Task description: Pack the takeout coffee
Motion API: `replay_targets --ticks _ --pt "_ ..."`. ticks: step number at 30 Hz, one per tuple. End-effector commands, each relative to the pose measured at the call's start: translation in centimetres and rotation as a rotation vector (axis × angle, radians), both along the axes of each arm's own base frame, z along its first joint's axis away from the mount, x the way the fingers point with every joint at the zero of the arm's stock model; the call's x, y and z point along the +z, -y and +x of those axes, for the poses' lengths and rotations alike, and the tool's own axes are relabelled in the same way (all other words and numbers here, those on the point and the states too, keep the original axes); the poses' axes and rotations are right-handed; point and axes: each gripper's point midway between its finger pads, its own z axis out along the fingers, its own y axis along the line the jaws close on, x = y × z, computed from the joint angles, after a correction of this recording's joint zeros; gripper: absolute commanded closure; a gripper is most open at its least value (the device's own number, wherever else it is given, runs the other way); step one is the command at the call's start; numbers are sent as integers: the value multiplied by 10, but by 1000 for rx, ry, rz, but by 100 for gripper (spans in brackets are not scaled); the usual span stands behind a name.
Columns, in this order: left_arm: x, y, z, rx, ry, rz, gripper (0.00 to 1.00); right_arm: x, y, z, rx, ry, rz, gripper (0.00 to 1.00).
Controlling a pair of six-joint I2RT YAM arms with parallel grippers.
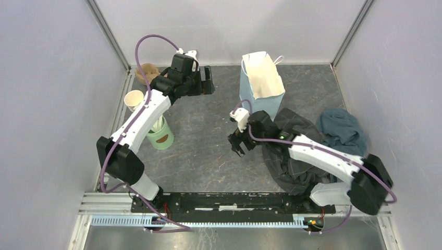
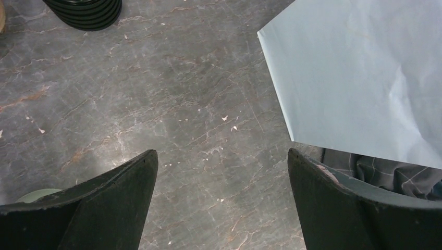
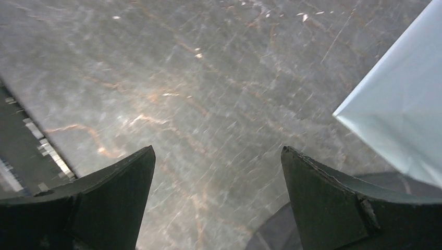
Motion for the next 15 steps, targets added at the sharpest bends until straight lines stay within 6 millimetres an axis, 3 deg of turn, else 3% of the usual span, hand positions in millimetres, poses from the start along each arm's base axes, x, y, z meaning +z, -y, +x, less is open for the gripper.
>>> replay_targets --ticks 1,10,15 --pt "33 -10 -4 57 60 -19 0 14 -14 54 -36 195 -112 2" --pt "43 -22 -14 86 69 6 0 -29 -8 97 -89 255 -349 2" --pt "48 -24 -18 86 63 10 0 -36 5 119 -168 307 -432 2"
